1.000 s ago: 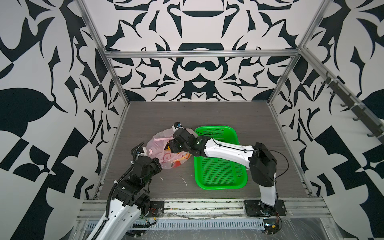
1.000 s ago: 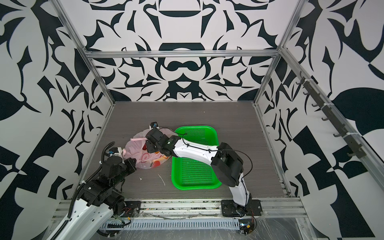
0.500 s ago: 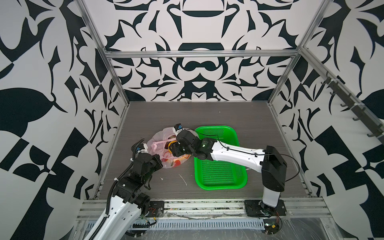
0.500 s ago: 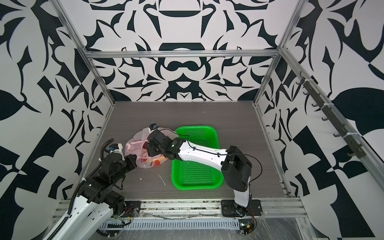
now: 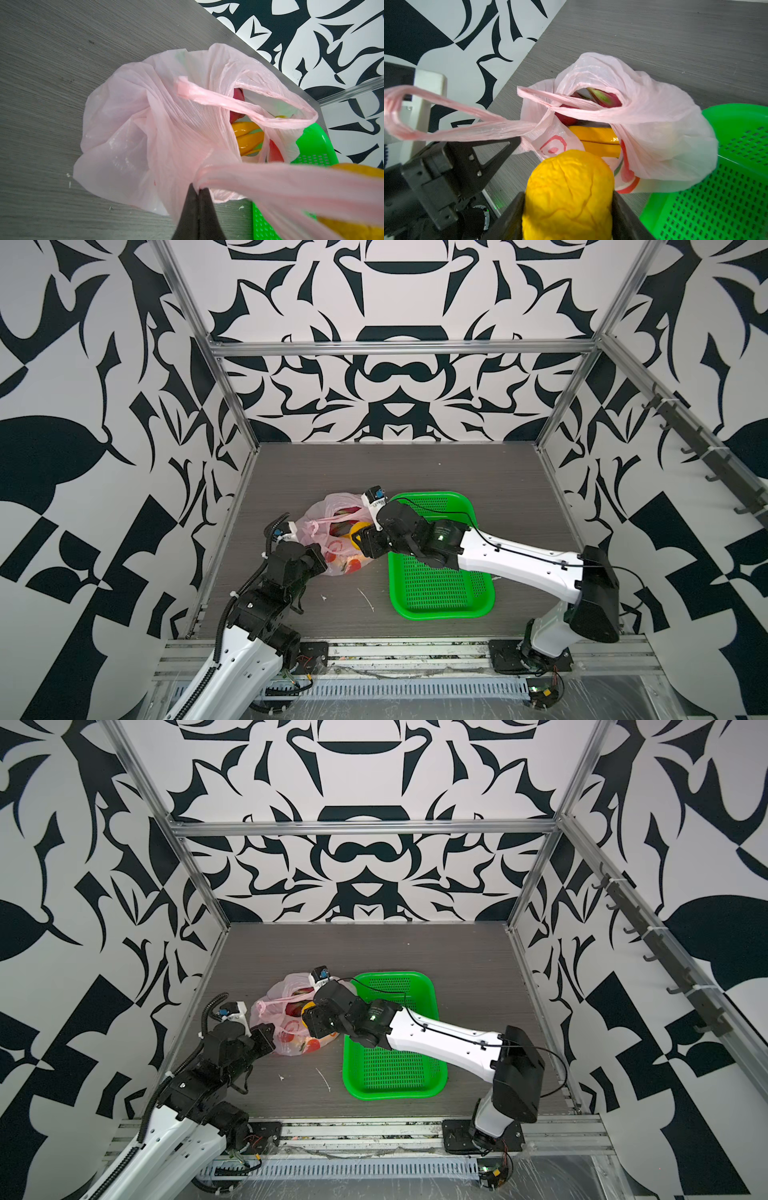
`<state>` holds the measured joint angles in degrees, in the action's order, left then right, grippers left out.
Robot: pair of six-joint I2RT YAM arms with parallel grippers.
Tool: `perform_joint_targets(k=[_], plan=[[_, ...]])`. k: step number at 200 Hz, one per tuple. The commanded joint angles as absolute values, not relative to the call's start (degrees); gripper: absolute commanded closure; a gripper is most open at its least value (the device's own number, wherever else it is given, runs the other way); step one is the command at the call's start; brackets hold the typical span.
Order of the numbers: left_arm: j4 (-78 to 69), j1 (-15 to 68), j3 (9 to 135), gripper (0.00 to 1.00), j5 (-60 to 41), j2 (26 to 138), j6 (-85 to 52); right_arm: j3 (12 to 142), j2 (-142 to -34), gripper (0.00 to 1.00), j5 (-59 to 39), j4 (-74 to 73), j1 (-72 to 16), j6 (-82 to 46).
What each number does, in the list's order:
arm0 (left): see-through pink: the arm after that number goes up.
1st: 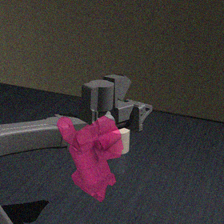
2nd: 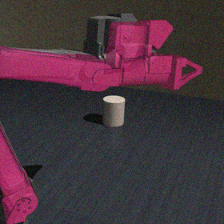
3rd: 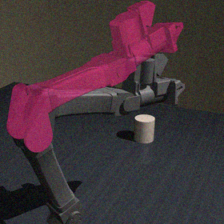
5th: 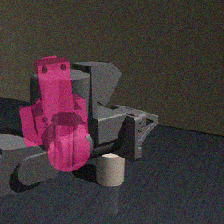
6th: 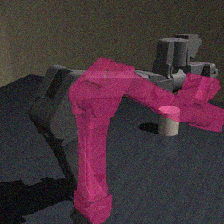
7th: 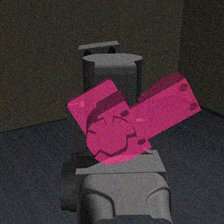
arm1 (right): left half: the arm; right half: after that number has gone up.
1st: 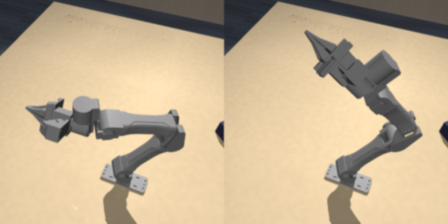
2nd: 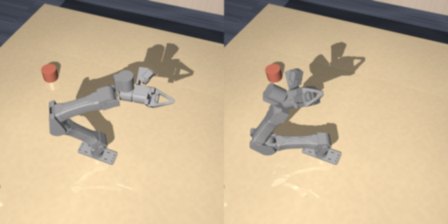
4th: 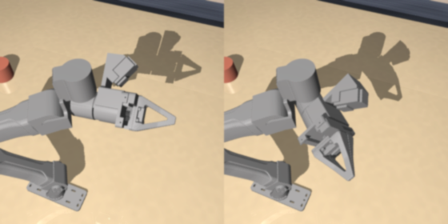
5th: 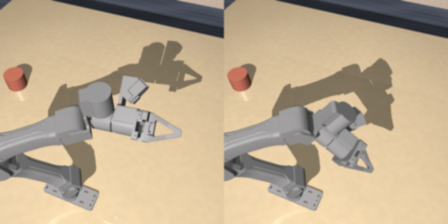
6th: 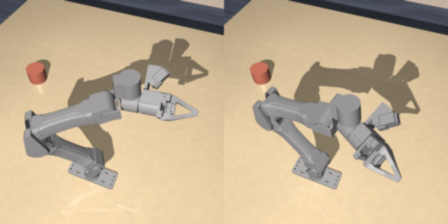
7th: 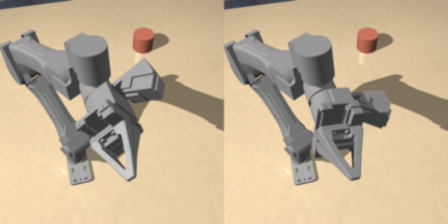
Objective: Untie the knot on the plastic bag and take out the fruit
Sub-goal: 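Lift the yellow fruit out with the right gripper and move it over the green basket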
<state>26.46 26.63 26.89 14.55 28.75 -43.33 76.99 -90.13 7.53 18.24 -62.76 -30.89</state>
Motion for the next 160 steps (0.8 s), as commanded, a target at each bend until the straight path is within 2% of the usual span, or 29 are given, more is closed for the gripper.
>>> perform_joint_targets(k=[1, 57, 160], plan=[[24.9, 26.5, 29.3, 1.0, 15.5, 29.0, -42.4, 75.9, -85.8, 0.71, 12.9, 20.4, -62.6, -29.4], [26.8, 26.5, 30.3, 1.0, 16.8, 27.6, -41.6, 72.5, -82.6, 0.72, 13.2, 22.6, -56.6, -28.3], [33.8, 26.5, 30.7, 1.0, 21.0, 22.1, -41.0, 69.7, -85.2, 0.73, 12.3, 22.9, -47.9, -27.6]])
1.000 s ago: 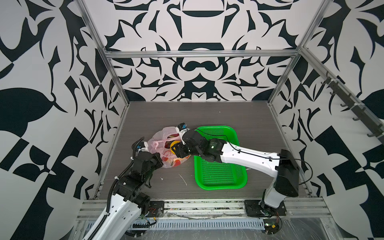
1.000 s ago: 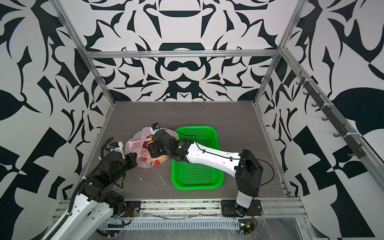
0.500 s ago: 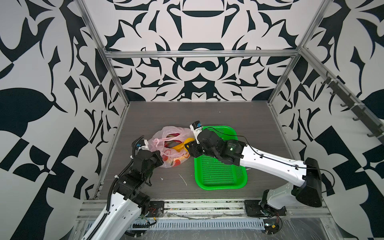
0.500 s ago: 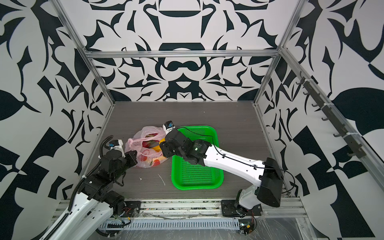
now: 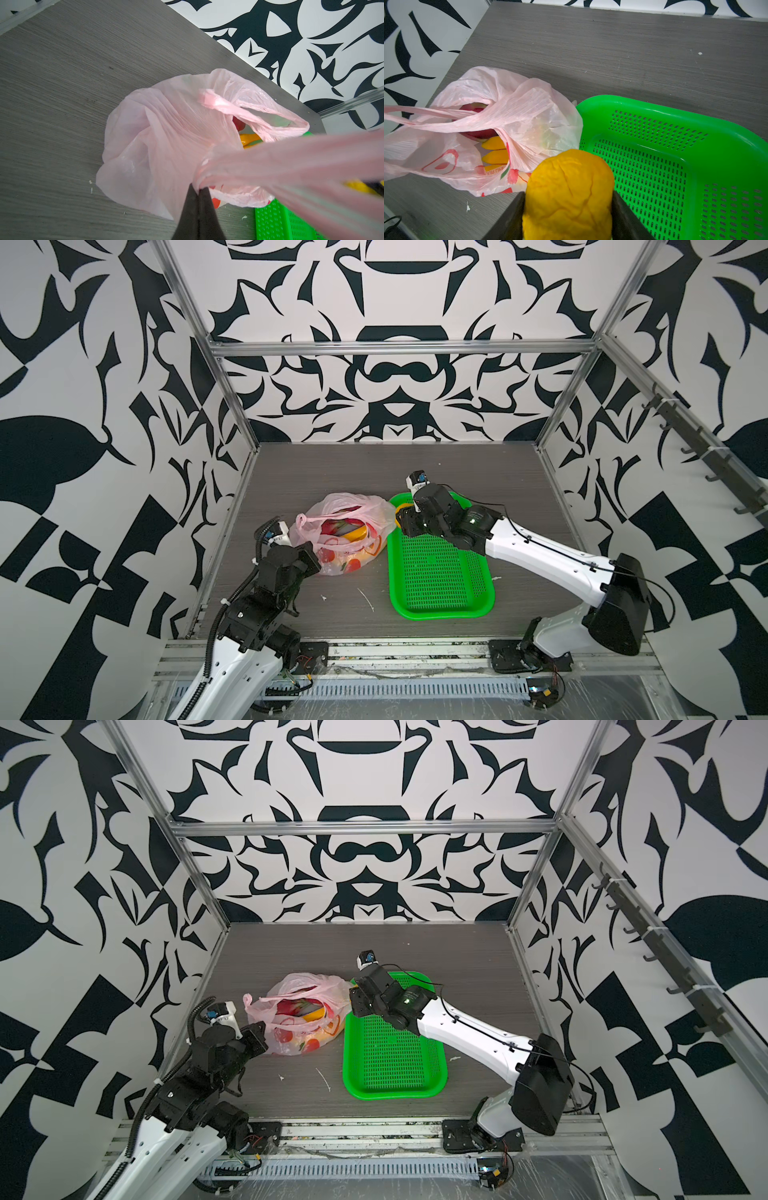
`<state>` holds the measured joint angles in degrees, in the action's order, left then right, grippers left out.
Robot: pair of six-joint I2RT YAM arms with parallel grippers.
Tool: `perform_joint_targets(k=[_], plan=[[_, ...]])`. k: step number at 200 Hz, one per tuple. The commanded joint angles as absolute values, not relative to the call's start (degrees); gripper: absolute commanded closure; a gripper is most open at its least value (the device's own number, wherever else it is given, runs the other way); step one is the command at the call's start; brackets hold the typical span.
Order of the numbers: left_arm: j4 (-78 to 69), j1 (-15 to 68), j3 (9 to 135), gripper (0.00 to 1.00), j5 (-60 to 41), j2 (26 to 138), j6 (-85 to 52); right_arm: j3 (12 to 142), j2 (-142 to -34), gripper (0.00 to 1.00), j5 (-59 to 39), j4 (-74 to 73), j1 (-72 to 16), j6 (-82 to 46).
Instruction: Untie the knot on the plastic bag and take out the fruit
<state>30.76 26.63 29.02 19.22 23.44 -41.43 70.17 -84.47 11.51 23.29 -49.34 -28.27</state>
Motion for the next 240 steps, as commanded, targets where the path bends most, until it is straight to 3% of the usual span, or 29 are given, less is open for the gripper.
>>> perform_joint_targets(k=[1, 240], plan=[[33.9, 26.5, 30.7, 1.0, 21.0, 22.1, -41.0, 69.6, -85.3, 0.73, 12.3, 22.9, -47.9, -27.6], [39.6, 26.5, 30.8, 1.0, 22.6, 18.1, -42.4, 72.8, -102.7, 0.75, 7.3, 16.1, -41.9, -27.5]])
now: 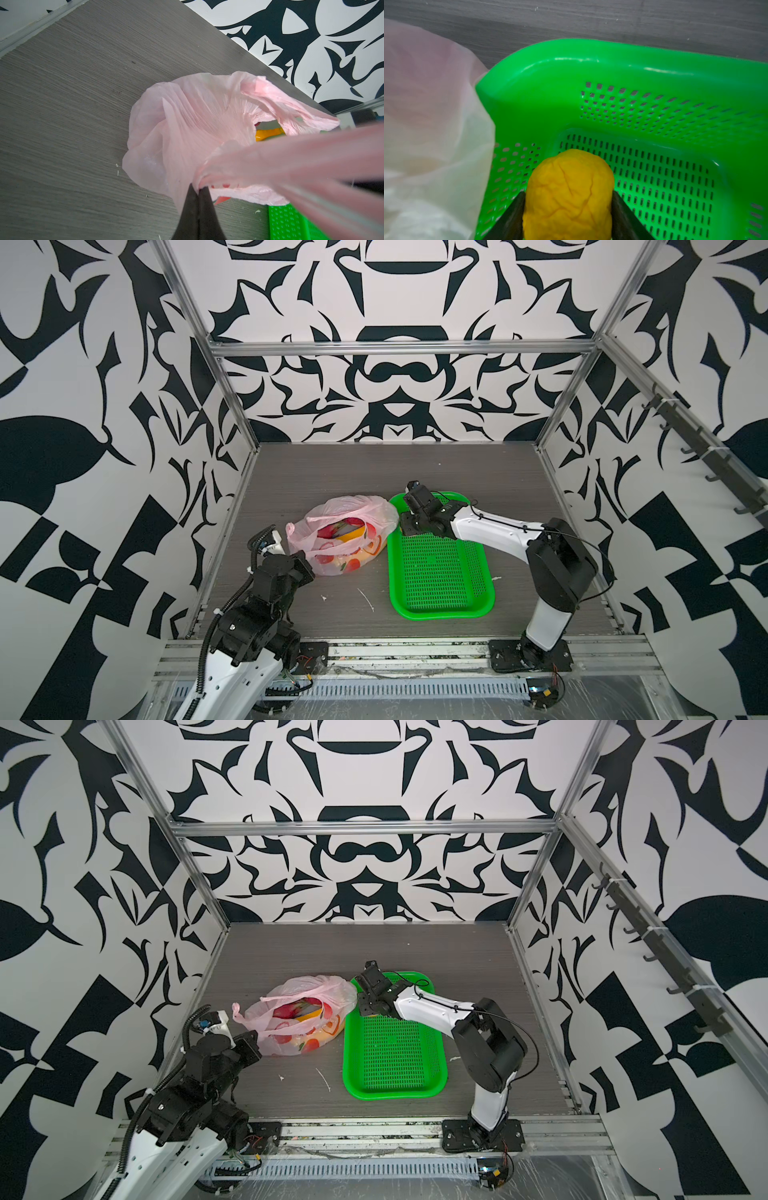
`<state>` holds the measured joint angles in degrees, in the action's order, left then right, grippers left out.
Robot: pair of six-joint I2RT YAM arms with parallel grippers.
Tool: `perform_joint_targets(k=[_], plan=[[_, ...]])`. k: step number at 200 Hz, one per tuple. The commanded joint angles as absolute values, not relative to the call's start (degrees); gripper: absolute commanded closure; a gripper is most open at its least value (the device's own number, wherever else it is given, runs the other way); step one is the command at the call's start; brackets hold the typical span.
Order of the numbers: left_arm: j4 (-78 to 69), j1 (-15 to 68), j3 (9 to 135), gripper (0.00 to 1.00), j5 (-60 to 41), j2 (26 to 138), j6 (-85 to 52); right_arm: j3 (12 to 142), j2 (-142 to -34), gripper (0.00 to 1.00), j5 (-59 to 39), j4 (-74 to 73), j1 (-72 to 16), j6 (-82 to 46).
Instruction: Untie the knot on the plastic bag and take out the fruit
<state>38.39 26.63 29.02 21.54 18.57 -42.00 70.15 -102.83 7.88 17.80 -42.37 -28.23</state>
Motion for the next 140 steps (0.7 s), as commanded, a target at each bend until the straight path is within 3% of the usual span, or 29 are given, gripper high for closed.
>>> perform_joint_targets(k=[1, 140], plan=[[39.6, 26.5, 30.8, 1.0, 22.6, 18.1, -42.4, 72.8, -102.7, 0.75, 7.3, 16.1, -41.9, -27.5], [38.4, 26.5, 30.7, 1.0, 22.1, 19.6, -42.6, 74.0, -106.1, 0.74, 5.4, 15.0, -40.2, -27.2]])
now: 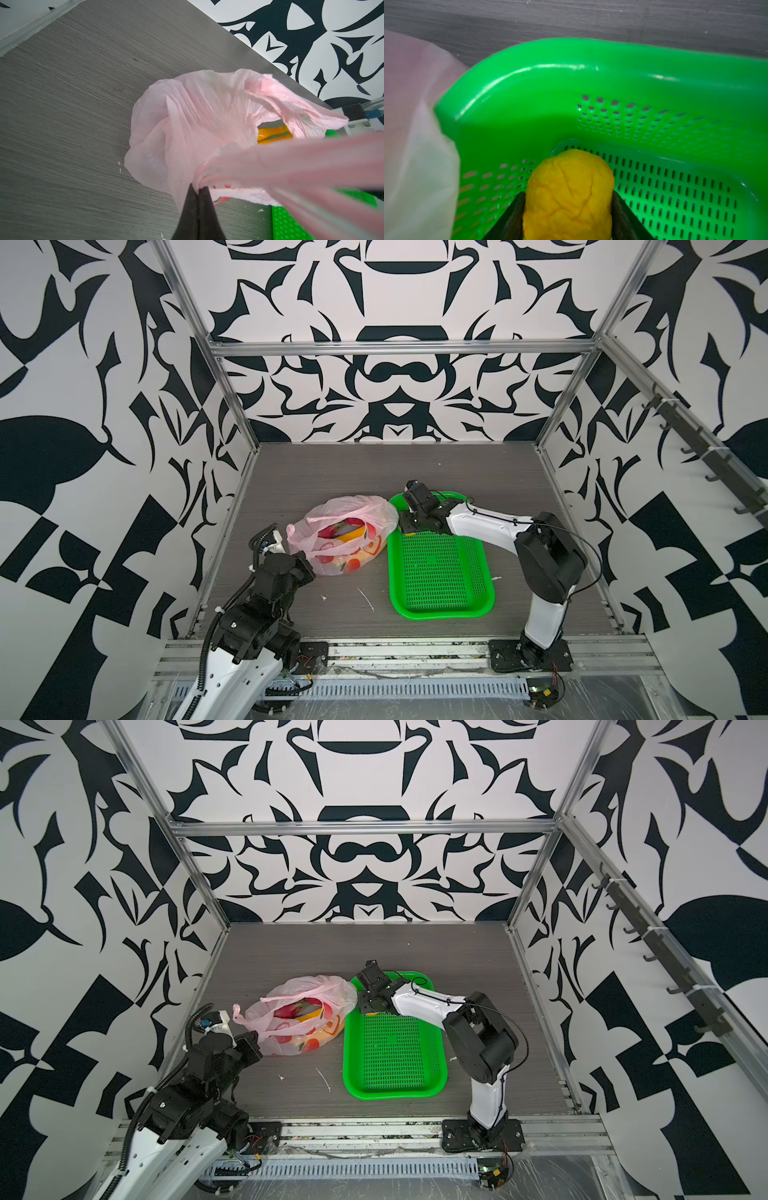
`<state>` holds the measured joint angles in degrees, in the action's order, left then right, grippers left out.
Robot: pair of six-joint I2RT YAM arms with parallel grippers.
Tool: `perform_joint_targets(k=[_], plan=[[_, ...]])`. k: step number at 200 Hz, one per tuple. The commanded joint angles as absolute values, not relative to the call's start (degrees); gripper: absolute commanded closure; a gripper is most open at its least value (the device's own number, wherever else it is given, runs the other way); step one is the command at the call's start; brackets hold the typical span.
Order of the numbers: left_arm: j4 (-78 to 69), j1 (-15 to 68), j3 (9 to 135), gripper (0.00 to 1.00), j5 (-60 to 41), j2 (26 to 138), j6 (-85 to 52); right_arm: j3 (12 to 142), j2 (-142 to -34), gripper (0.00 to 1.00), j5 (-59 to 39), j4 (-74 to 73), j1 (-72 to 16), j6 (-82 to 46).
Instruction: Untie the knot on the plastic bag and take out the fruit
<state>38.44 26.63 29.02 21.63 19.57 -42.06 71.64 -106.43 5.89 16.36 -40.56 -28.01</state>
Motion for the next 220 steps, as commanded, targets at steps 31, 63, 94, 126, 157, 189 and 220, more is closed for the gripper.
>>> perform_joint_targets(k=[31, 63, 94, 126, 157, 189, 220], plan=[[38.3, 26.5, 30.6, 1.0, 22.1, 19.6, -42.6, 74.4, -106.5, 0.72, 5.4, 15.1, -40.2, -27.0], [38.4, 26.5, 30.5, 1.0, 22.1, 19.5, -42.7, 75.1, -107.3, 0.69, 5.4, 15.5, -40.1, -26.8], [38.6, 26.5, 30.3, 1.0, 22.2, 19.1, -42.8, 75.2, -108.1, 0.68, 5.4, 15.5, -40.1, -26.8], [38.9, 26.5, 30.3, 1.0, 22.2, 18.9, -42.9, 75.3, -108.5, 0.65, 5.4, 15.6, -40.1, -26.9], [39.0, 26.5, 30.2, 1.0, 22.2, 18.7, -43.0, 75.4, -108.7, 0.59, 5.4, 15.9, -40.0, -26.8], [38.8, 26.5, 30.3, 1.0, 22.3, 18.8, -43.0, 75.5, -108.7, 0.51, 5.4, 16.2, -40.1, -26.7], [38.8, 26.5, 30.3, 1.0, 22.4, 18.7, -43.0, 75.6, -108.6, 0.44, 5.4, 16.4, -40.1, -26.6]])
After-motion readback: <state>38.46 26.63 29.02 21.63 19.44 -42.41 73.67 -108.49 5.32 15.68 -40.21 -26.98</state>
